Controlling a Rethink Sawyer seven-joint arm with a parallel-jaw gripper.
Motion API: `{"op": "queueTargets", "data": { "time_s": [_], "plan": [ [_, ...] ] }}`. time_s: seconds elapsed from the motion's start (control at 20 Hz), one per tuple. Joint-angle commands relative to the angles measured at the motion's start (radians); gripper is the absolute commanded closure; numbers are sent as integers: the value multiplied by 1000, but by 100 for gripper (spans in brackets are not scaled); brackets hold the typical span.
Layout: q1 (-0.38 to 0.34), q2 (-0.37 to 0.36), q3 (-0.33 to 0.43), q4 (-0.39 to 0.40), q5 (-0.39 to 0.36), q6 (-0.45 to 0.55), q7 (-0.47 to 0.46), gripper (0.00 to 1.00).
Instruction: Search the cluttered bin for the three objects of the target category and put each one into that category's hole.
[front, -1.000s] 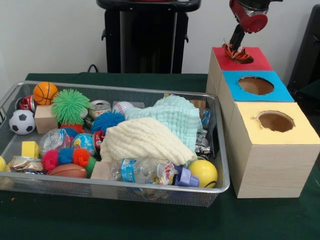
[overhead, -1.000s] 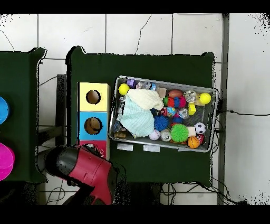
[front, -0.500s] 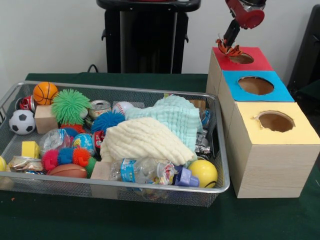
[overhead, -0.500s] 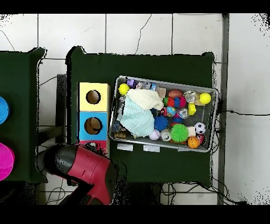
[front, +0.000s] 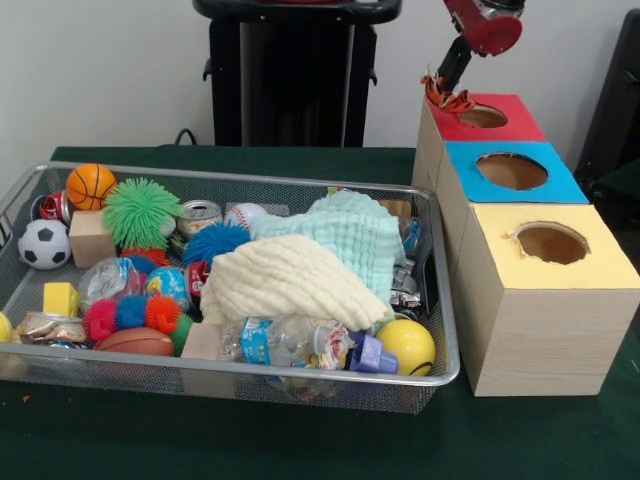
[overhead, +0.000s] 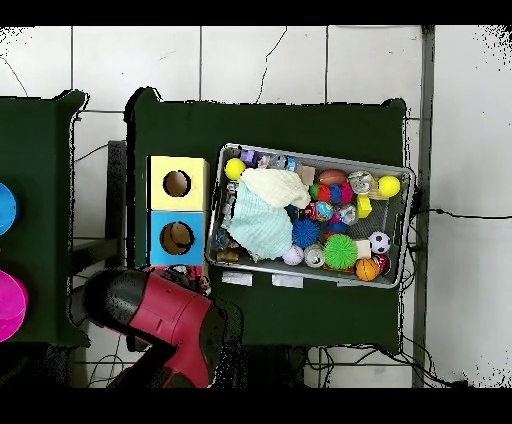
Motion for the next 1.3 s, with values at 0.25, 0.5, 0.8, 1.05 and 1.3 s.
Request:
{"op": "queueTargets", "data": {
  "time_s": [0.25, 0.5, 0.8, 1.05, 1.3],
  "plan": [
    [-13, 9, 45, -34, -30, 110, 228, 0],
    [-17, 5, 56, -21, -15, 98, 234, 0],
    [0, 14, 61, -37, 18, 133, 313, 0],
    [8, 18, 85, -73, 46, 166, 359, 0],
    [-11, 25, 79, -58, 29, 120, 307, 0]
  ]
}}
